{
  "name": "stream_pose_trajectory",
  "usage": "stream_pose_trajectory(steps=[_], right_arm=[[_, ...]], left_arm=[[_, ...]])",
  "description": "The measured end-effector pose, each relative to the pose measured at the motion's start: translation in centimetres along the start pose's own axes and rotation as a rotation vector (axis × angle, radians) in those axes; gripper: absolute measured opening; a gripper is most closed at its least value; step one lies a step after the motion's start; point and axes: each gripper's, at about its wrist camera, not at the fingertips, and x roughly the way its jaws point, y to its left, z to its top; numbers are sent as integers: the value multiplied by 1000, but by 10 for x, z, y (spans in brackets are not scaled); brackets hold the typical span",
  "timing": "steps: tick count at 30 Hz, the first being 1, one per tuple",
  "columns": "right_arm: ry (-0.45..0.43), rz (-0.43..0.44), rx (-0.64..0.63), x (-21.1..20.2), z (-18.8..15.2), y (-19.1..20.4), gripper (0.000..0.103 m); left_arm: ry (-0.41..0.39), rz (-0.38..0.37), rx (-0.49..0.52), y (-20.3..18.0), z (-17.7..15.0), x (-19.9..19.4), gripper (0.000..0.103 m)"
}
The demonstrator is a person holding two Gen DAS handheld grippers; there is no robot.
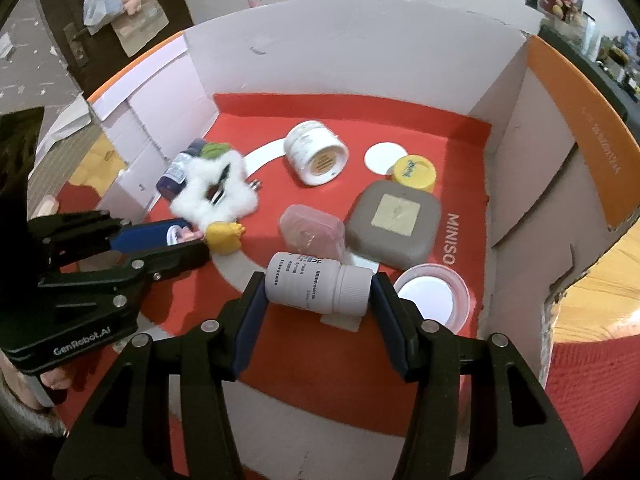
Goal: Organize objects
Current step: 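Open left gripper to set the doll down while right gripper releases the pill bottle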
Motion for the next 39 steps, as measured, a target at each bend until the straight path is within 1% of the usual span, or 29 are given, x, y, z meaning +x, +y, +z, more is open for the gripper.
stream_pose_trajectory(steps=[7, 16, 17, 19, 20, 23, 27, 29, 30, 32, 34, 37, 39], right_arm=[[-24, -18, 3, -2, -2, -1, 51], [-31, -8, 10, 0, -1, 2, 52], [-31, -4, 11, 0, -1, 3, 54], [-33, -4, 8, 1, -2, 4, 64], [-35, -7, 6, 0, -2, 5, 64], [-36, -5, 3, -2, -4, 4, 64], [-42, -3, 4, -4, -6, 5, 64], [-47, -4, 4, -6, -6, 5, 64], [-50, -5, 4, -8, -6, 6, 64], [-56, -7, 4, -10, -7, 7, 65], [-61, -10, 3, -13, -8, 8, 68], [-69, -12, 4, -17, -10, 10, 68], [-73, -13, 5, -19, -11, 11, 69]], left_arm=[[-13, 11, -8, -3, 2, 3, 25], [-19, 17, -19, -5, 2, 5, 25], [-20, 18, -19, -6, 2, 5, 25], [-21, 21, -17, -7, 0, 4, 25], [-21, 22, -16, -7, 0, 3, 25], [-24, 26, -14, -8, -1, 1, 31], [-44, 43, -1, -11, -2, -5, 33], [-57, 56, 4, -14, -1, -10, 43], [-65, 62, 6, -15, -1, -12, 44], [-73, 67, 9, -16, -2, -15, 44], [-80, 64, 4, -16, -3, -18, 44], [-87, 65, -4, -16, -4, -22, 44], [-91, 66, -11, -15, -5, -23, 46]])
